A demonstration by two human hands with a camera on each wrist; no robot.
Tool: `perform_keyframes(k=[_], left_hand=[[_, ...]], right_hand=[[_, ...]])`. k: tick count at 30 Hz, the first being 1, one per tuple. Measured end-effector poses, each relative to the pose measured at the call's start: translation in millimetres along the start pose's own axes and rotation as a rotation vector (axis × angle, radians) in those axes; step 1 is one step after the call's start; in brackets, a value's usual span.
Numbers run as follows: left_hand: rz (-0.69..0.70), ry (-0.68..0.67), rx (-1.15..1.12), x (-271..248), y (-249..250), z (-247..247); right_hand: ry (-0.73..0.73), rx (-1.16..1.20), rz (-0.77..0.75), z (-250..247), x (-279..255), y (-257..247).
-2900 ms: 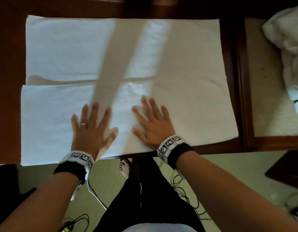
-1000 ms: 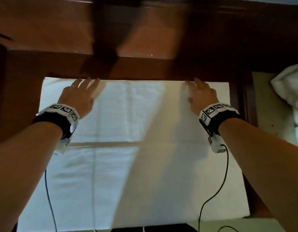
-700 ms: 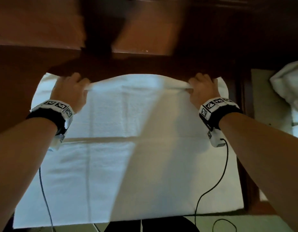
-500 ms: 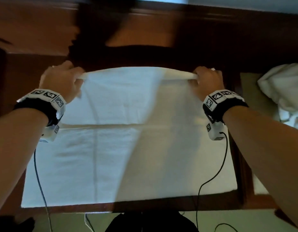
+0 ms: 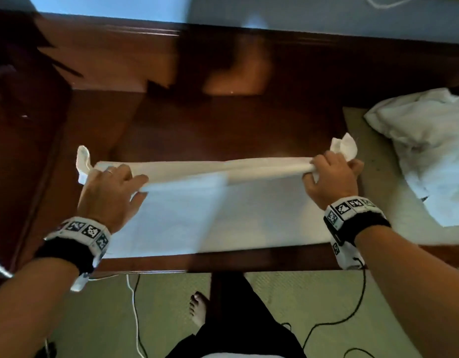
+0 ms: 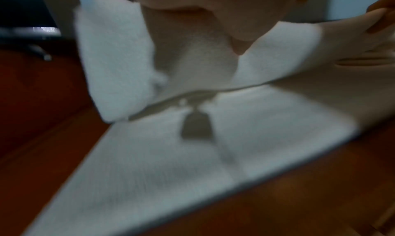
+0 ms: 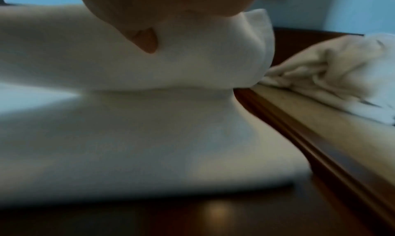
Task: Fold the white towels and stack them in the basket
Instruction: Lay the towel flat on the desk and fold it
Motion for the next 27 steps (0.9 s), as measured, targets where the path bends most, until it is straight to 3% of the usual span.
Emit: perform_keyframes(k=[3, 7, 11, 15, 19, 21, 27], left_hand=[[-0.042, -0.097, -0.028, -62, 24, 18], [-0.078, -0.337, -0.022, -119, 46, 49], [-0.119, -0.372, -0.005, -121, 55, 60], [-0.104, -0.368, -0.067, -110, 53, 73], [-0.084, -0.268, -0.137, -119, 42, 74], [-0.016, -0.293, -0.131, -134, 43, 76], [-0.018, -0.34, -0.155, -155, 47, 80]], right_hand=[[-0.1, -0.098, 0.05, 9, -68, 4], [-0.49, -0.302, 0.011, 26, -139, 15], [-0.417, -0.268, -0.049, 31, -153, 22], [-0.457, -0.075, -0.084, 46, -140, 27], [-0.338, 0.042, -0.039, 49, -150, 46], [-0.382, 0.036, -0.087, 48, -164, 52], [-0.492, 0.022, -0.098, 49, -172, 57]])
Point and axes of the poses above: each hand's wrist, its own x-axis towards the middle knuckle, its own z-axis out of the palm, y = z × x, the point moved 1 cm from there along x, towards the middle knuckle, and after that the axes turned 11 degrees about y, right-handed, at the moved point
